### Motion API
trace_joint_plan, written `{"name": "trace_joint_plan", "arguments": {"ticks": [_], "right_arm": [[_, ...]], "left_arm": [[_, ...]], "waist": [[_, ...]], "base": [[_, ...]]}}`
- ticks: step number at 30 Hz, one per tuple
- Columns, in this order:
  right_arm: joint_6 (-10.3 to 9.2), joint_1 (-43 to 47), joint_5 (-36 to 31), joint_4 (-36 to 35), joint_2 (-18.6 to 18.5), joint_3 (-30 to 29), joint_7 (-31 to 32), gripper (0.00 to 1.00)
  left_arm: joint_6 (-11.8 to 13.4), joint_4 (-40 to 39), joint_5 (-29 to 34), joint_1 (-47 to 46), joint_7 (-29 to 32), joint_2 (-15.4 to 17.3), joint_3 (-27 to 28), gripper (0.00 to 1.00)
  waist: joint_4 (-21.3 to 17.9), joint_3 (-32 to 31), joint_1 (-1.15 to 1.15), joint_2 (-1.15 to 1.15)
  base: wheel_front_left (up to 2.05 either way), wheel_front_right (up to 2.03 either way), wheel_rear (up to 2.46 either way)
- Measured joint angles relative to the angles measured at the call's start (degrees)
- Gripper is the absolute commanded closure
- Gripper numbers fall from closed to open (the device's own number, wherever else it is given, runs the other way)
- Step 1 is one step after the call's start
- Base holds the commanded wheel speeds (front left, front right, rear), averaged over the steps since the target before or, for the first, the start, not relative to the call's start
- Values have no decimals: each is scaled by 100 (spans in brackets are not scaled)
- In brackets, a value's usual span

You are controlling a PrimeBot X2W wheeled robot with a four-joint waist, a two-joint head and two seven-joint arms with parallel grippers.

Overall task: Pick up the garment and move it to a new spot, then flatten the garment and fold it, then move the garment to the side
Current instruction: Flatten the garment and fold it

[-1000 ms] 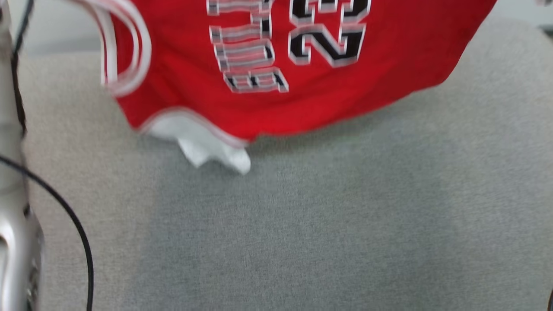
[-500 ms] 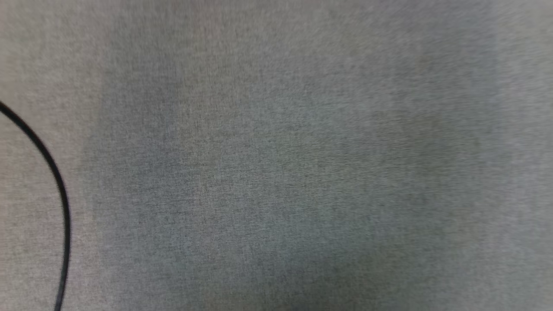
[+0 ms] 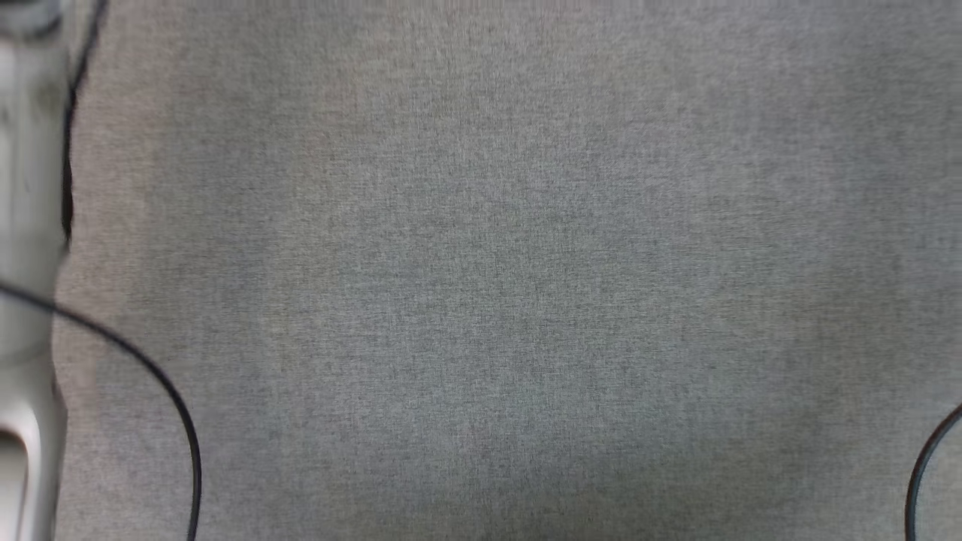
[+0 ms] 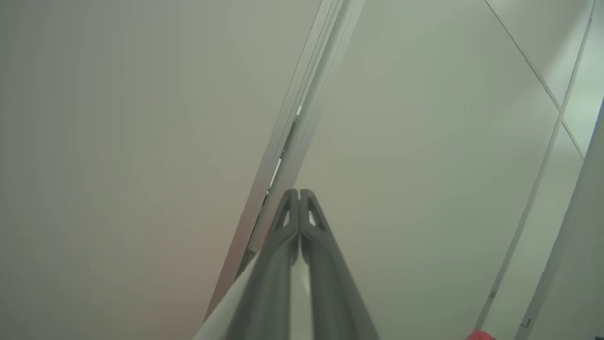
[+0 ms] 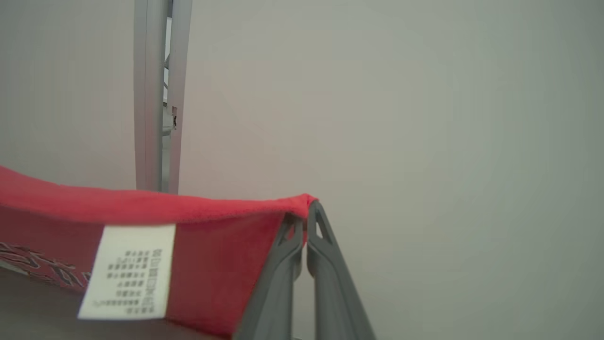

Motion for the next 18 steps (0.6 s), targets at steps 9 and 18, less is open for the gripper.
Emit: {"name": "trace_joint_plan", "arguments": {"ticks": [9, 18], "right_arm": [[1, 2516, 675, -1137, -278, -298, 1, 100], [1, 5024, 832, -1960, -126, -599, 0, 100]], "left_arm": [[111, -2053, -686, 3391, 1, 447, 346, 100], [773, -3659, -646, 6494, 1, 203, 533, 100]], "waist": [[53, -803, 0, 0], [106, -1796, 0, 0]], "base": [[0, 0, 0], [0, 0, 0]]}}
